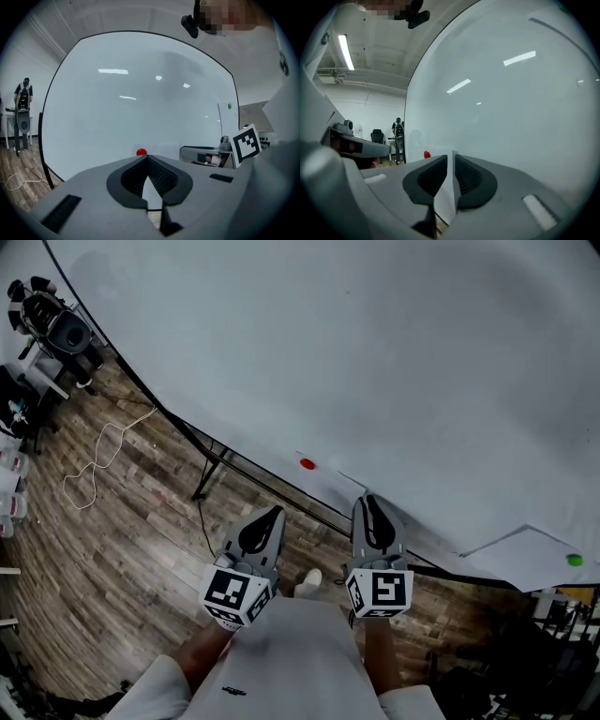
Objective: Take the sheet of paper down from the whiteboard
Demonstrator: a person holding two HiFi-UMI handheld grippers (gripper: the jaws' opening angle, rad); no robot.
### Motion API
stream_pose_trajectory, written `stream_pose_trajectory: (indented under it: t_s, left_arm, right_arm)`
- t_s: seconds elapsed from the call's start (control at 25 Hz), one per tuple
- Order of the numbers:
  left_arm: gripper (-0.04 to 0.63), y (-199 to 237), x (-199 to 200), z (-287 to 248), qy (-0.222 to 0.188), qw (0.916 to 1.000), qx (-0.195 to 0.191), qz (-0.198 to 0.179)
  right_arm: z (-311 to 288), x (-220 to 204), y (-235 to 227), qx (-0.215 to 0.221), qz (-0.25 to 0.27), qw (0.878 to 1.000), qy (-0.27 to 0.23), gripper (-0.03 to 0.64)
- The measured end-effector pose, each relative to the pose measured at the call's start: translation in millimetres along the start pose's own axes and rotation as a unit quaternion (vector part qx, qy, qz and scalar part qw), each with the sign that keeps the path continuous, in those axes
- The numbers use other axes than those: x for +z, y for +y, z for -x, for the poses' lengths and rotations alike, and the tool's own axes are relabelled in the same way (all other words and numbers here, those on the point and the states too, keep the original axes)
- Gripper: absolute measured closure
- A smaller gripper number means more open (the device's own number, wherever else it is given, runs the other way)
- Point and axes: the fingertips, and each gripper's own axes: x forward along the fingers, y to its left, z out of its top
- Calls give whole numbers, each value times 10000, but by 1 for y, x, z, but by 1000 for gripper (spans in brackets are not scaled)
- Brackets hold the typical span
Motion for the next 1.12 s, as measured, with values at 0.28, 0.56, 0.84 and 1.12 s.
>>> stream_pose_trajectory:
  t_s: [0.28,0.56,0.84,1.12]
  left_arm:
    - [589,2,-5,-9,63,10000,-63,45]
    - [589,-2,-5,-12,90,9999,-89,69]
    - [589,6,-5,-12,75,9999,-70,69]
    - [589,-5,-5,-22,144,9996,-241,0]
  right_arm:
    - [-10,-4,-1,-8,14,10000,71,569]
    - [-12,-1,0,-2,75,10000,36,569]
    - [-15,-2,-3,-131,52,9999,49,606]
    - [-14,-2,-7,-174,-13,9998,63,606]
